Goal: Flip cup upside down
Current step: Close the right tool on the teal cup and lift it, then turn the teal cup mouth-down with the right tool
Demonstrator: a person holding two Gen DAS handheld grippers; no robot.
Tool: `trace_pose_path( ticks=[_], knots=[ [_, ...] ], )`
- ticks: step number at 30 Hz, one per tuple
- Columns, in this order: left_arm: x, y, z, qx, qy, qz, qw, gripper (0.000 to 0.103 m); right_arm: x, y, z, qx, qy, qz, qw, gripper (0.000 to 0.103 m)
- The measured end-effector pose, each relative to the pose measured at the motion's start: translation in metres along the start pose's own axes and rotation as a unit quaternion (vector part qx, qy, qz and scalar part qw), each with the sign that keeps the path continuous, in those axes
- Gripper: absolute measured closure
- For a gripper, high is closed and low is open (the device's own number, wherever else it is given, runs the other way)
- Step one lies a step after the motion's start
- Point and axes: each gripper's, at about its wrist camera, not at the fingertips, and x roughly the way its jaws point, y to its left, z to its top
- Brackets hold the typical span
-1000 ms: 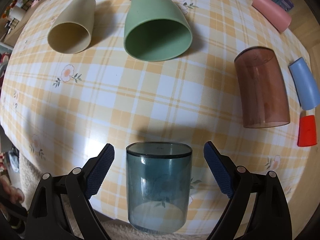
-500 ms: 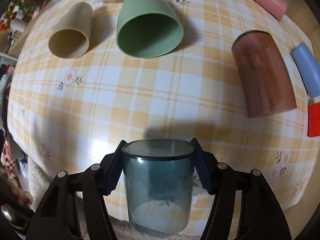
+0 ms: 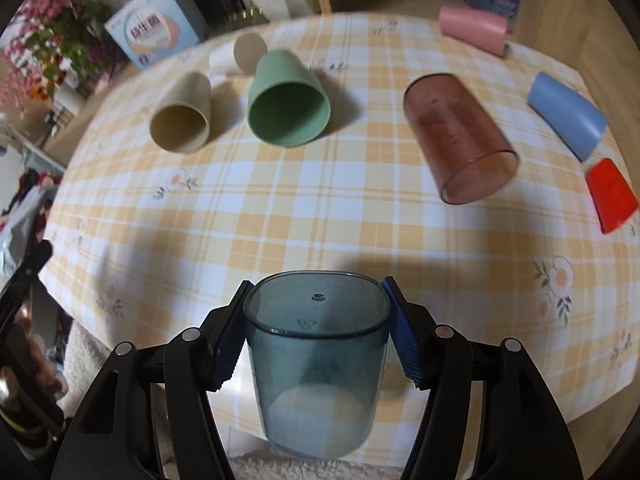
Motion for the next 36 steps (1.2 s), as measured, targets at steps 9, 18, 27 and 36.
trace_pose_path(
  ticks=[9, 18, 27, 36],
  knots=[
    [-0.002, -0.004, 0.001, -0.002, -0.005, -0.002, 1.0000, 0.006, -0.036, 0.001, -0.017, 0.021, -0.119, -0.020, 0.993, 0.042],
    [-0.005, -0.005, 0.001, -0.001, -0.010, 0.002, 0.9999, 0.006, -0.025, 0.003, 0.008, 0.006, -0.132, -0.076, 0.988, 0.042],
    [-0.004, -0.003, 0.001, -0.002, -0.009, 0.004, 0.9999, 0.006, -0.001, 0.015, 0.007, -0.023, -0.086, -0.105, 0.991, 0.042],
    [-0.005, -0.002, 0.000, -0.003, -0.010, 0.004, 0.9999, 0.006, 0.001, 0.020, 0.007, -0.033, -0.088, -0.111, 0.989, 0.042]
  ],
)
